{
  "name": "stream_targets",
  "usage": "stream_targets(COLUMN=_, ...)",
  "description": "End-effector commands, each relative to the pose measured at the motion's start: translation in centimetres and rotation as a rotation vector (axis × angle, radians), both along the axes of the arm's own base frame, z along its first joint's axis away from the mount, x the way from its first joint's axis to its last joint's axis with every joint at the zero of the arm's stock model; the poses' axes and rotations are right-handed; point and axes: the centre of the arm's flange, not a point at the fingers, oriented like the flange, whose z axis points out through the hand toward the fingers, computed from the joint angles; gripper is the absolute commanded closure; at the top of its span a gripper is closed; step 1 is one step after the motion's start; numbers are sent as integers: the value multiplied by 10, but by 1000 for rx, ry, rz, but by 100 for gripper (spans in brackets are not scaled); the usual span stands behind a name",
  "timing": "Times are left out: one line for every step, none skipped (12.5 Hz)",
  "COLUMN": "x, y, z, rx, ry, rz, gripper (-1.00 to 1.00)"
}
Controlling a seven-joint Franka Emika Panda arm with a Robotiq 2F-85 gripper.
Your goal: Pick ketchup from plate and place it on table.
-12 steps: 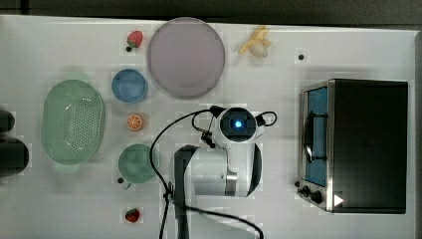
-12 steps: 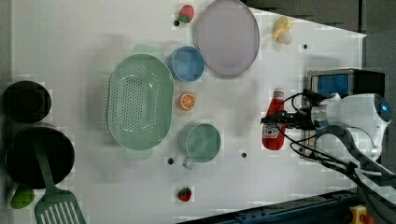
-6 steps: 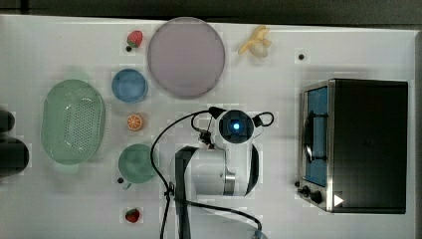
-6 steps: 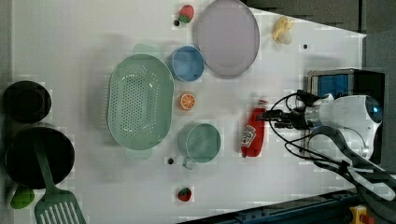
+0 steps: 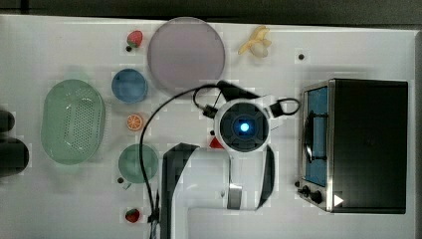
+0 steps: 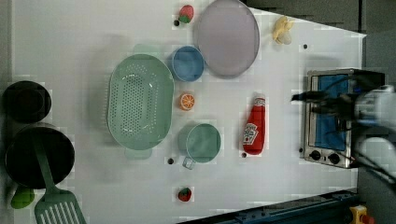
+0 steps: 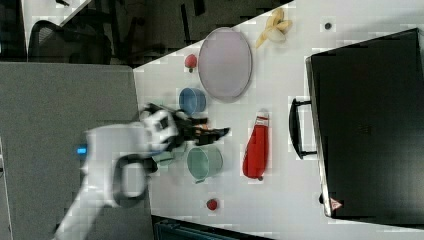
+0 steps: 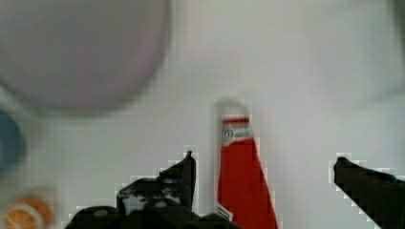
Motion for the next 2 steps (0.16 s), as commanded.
stream_targets(x=1, y=4, z=91, rx=1, ry=-8, rz=-276, gripper=-100)
stream_targets(x=-3, y=5, z=117, rx=-5, ry=22, rz=-297, gripper=-100)
